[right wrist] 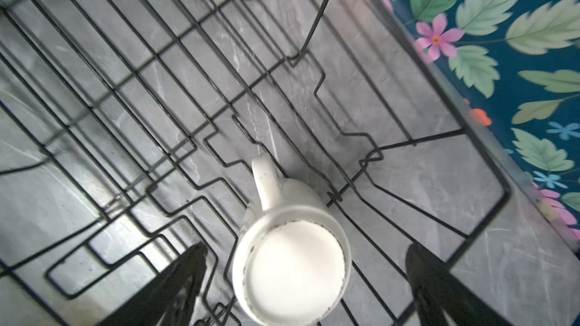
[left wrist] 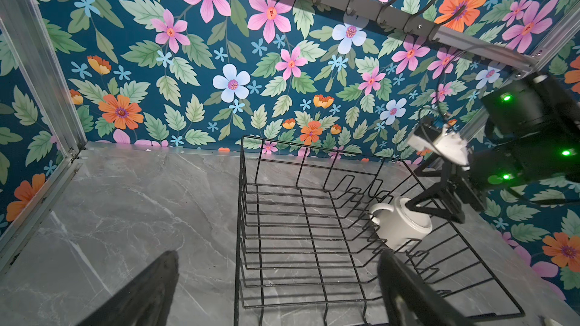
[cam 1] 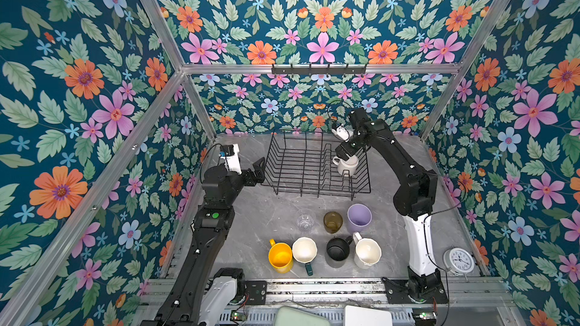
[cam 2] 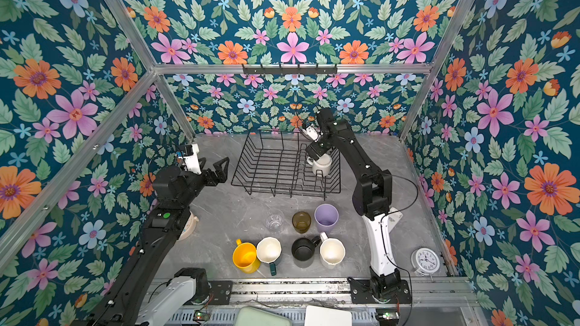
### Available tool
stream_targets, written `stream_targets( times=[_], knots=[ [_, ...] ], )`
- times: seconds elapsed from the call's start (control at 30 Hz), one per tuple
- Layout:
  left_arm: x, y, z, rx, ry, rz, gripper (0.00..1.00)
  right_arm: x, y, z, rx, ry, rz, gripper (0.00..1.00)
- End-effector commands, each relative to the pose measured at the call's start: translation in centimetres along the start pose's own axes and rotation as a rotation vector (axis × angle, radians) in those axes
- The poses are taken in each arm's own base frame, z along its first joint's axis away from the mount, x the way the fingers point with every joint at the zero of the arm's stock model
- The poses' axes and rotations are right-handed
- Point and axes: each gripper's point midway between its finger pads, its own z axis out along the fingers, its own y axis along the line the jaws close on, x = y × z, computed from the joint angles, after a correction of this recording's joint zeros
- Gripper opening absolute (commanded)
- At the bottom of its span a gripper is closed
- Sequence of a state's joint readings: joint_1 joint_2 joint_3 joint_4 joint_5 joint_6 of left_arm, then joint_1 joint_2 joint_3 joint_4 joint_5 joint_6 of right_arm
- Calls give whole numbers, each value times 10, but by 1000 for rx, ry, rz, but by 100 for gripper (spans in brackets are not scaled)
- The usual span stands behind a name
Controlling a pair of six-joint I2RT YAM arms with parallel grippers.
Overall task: Load the cups into the dish rack
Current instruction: 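Open the right gripper and lift it off the white mug, then lower the left gripper to the yellow mug while the right gripper hovers by the rack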
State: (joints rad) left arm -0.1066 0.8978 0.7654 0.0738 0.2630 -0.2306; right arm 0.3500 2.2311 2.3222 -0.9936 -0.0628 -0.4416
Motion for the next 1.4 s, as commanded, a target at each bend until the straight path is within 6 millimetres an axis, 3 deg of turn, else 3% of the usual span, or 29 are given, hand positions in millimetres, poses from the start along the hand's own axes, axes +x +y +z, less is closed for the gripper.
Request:
stream_targets(
  times=[0.0, 0.1, 0.2, 0.4, 0.43, 0.57, 0.73, 0.93, 1.2, 1.37],
  knots=[
    [-5, 0, -1, 0, -19, -1, 100, -11, 8, -30, -19, -33, 133, 99],
    [-5, 2, -2, -11, -21, 0, 100, -11, 17, -58, 17, -40, 236, 99],
    [-5, 5, -2, -23, -18, -1, 100, 2, 32, -79, 78, -40, 295, 99],
    [8, 10, -3, -57, 71, -38, 99, 56, 72, -99, 35, -48, 486, 99],
    [14, 11, -6, -72, 106, -62, 98, 62, 76, -115, 26, -89, 512, 99],
    [29, 9, -23, -101, 235, -129, 93, 94, 81, -129, 51, -118, 569, 99],
    [46, 3, -60, -134, 367, -200, 91, 116, 83, -134, 77, -107, 591, 99],
    [57, -6, -98, -143, 414, -281, 91, 123, 89, -134, 58, -126, 591, 99],
    [93, -19, -134, -133, 591, -365, 85, 133, 92, -124, 55, -103, 567, 99],
    [117, -28, -146, -91, 682, -399, 81, 138, 98, -114, 31, -91, 567, 99]
  ],
)
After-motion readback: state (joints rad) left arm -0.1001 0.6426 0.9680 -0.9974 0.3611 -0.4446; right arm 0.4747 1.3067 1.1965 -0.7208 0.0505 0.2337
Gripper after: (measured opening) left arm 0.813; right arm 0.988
